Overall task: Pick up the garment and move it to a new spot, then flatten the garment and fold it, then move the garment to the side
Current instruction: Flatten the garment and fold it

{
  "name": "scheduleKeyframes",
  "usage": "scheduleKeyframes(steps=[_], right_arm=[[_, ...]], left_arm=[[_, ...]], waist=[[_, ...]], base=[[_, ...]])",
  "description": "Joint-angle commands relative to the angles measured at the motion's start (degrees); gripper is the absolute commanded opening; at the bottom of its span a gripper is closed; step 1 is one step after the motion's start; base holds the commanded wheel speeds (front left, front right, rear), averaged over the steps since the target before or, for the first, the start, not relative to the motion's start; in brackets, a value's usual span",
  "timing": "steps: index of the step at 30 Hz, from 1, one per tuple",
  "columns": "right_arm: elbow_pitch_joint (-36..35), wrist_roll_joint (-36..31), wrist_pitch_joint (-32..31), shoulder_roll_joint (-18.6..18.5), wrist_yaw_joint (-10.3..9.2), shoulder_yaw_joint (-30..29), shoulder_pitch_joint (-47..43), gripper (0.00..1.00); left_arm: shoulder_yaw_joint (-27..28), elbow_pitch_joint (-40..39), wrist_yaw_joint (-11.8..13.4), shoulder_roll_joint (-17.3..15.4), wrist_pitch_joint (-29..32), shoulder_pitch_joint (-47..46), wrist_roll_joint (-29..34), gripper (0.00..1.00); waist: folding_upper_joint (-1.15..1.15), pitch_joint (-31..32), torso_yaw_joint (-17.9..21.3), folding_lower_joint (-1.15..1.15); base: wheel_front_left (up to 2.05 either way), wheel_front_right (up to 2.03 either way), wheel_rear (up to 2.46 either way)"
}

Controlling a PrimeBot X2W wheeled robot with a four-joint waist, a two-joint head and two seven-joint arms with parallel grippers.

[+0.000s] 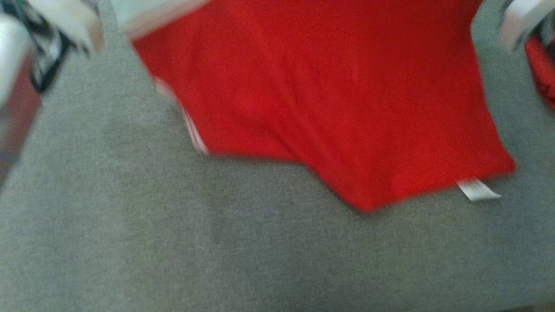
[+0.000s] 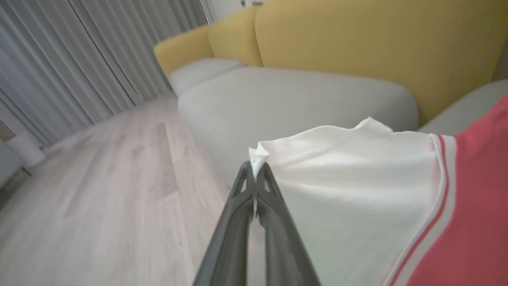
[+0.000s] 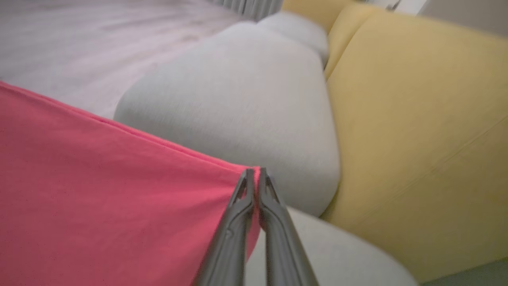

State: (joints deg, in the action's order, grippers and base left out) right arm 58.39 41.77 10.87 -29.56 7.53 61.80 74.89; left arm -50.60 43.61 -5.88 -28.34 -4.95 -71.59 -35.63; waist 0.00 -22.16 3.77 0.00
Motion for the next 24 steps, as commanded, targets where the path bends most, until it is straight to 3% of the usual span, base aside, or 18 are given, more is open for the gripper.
scheduleKeyframes(steps=[1, 6, 11, 18, 24], right_arm=[[0.07, -0.64, 1.51, -1.67, -0.04, -0.96, 2.71, 0.0], [1.83, -5.83, 3.94, -3.04, -0.04, -5.04, 14.62, 0.0], [-2.81, -15.3, 4.1, -6.78, -0.04, -15.84, 24.58, 0.0], [-5.06, -22.27, 4.11, -7.31, -0.04, -21.1, 19.8, 0.0], [-5.76, -22.62, 4.12, -7.24, -0.04, -23.38, 9.81, 0.0]], left_arm=[[2.99, -1.4, 1.03, -2.68, -0.8, -5.83, 0.96, 0.0], [4.23, -2.08, 3.2, -2.2, -2.5, -17.3, 4.26, 0.0], [4.13, -2.01, 5.05, -0.73, -4.95, -28.94, 8.85, 0.0], [3.08, -1.81, 3.77, -0.47, -7.57, -30.43, 10.13, 0.0], [-0.03, -9.29, 4.32, -4.39, -9.13, -19.33, 11.4, 0.0]], waist=[[0.0, -0.26, 0.15, 0.0], [0.0, -1.69, 0.71, 0.0], [0.0, -4.07, 0.12, 0.0], [0.0, -5.19, -0.71, 0.0], [0.0, -6.75, -2.2, 0.0]], base=[[0.0, 0.0, 0.0], [0.0, 0.0, 0.0], [0.0, 0.0, 0.0], [0.0, 0.0, 0.0], [0.0, 0.0, 0.0]])
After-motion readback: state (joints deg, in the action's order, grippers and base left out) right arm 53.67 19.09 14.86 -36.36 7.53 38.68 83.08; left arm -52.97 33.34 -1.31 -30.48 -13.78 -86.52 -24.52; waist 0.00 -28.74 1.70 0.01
